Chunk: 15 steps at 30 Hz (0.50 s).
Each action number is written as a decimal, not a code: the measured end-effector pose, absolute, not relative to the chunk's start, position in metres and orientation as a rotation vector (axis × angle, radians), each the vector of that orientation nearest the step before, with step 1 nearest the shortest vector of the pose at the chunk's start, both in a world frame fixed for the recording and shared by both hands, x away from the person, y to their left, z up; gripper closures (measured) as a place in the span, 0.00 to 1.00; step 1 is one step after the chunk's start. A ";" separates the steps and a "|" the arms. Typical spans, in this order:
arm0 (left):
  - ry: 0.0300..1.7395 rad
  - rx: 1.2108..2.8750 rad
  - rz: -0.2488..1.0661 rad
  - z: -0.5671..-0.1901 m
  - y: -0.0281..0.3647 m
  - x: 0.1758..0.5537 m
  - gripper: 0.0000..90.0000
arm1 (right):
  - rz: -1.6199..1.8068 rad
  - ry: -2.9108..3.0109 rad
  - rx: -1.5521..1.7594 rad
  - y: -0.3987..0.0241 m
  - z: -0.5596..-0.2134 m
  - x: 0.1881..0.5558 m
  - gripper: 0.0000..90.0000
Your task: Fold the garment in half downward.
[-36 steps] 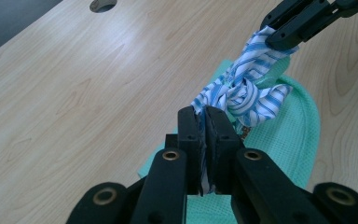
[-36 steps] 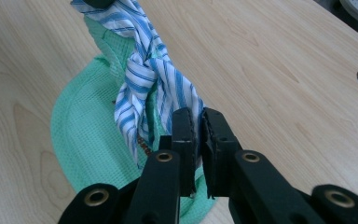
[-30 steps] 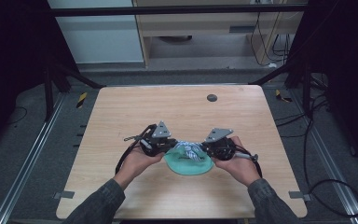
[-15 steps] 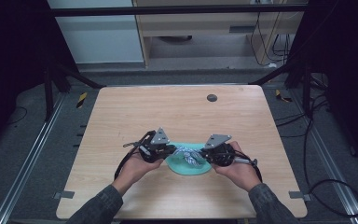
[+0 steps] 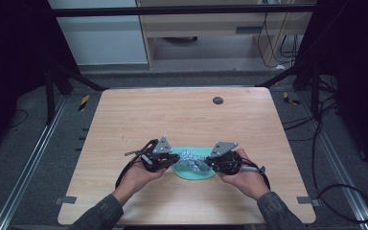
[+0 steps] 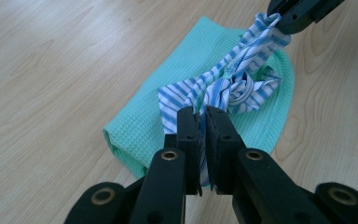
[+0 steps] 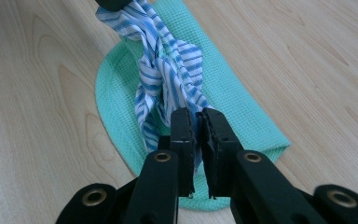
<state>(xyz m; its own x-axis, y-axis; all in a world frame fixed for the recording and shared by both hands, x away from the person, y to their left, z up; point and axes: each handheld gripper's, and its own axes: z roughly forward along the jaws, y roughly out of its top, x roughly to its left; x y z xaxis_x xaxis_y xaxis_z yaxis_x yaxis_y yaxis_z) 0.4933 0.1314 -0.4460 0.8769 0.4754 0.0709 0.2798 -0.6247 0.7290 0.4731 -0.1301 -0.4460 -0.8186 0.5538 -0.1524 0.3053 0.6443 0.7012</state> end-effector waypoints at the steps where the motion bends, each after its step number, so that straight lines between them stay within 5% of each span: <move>1: 0.542 2.279 0.328 -0.447 0.132 0.493 0.94 | 0.976 2.515 0.684 -0.130 -0.446 0.472 0.93; 15: 0.517 2.305 0.310 -0.456 0.135 0.484 0.94 | 0.971 2.541 0.672 -0.132 -0.451 0.466 0.96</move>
